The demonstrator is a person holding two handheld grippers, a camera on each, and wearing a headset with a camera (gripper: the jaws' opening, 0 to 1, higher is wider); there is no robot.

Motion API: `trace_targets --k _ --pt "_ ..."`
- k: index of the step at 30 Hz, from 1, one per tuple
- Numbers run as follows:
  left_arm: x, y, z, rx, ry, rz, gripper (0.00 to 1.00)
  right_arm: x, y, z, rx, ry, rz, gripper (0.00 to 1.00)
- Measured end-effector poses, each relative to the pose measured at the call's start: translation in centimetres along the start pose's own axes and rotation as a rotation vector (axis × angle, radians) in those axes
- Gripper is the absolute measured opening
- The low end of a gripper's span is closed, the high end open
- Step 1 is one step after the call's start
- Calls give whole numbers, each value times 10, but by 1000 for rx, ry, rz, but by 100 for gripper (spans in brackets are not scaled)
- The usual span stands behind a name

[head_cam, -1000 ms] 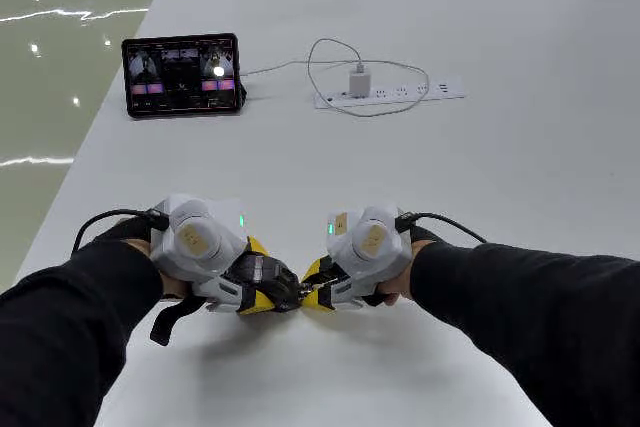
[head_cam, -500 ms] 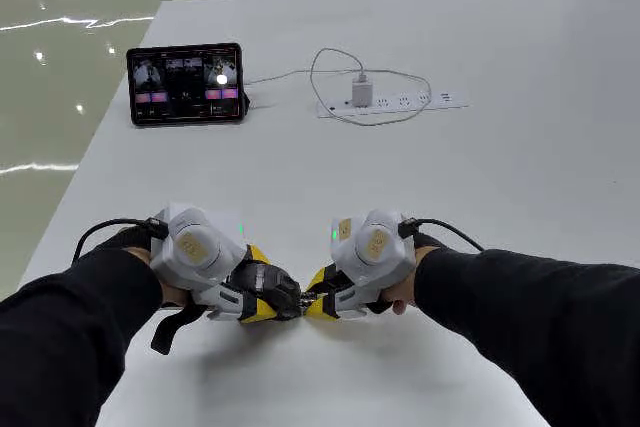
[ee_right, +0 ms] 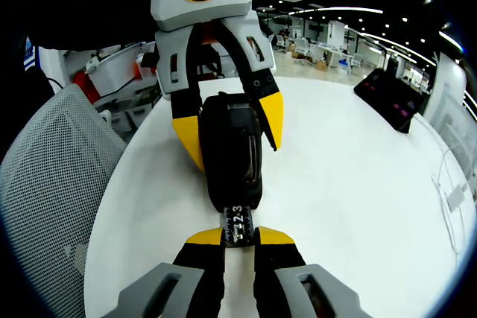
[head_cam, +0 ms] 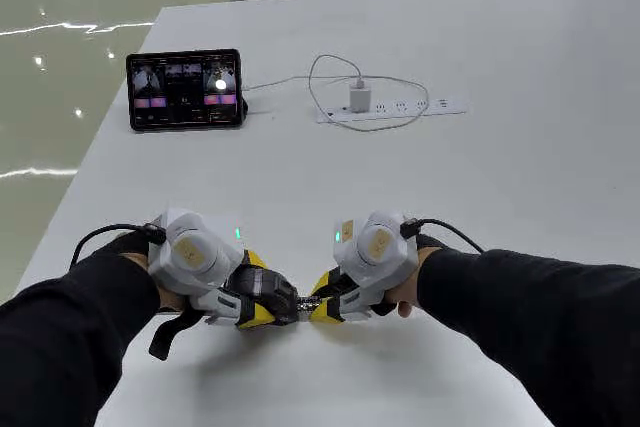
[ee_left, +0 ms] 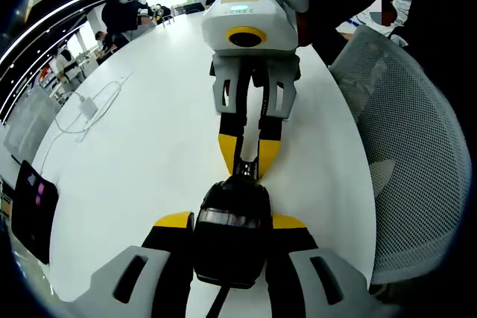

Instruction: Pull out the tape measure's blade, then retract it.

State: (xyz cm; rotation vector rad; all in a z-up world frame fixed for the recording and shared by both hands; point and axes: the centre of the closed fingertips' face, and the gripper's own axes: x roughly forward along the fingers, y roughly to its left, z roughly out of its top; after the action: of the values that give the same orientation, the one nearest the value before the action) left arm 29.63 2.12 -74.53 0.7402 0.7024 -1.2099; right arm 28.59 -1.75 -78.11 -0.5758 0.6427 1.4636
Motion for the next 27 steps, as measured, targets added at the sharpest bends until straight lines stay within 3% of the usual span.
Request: trace_targets --k 27 --pt "1 1 2 -7 -1 11 31 -11 -1 -9 -8 8 -11 11"
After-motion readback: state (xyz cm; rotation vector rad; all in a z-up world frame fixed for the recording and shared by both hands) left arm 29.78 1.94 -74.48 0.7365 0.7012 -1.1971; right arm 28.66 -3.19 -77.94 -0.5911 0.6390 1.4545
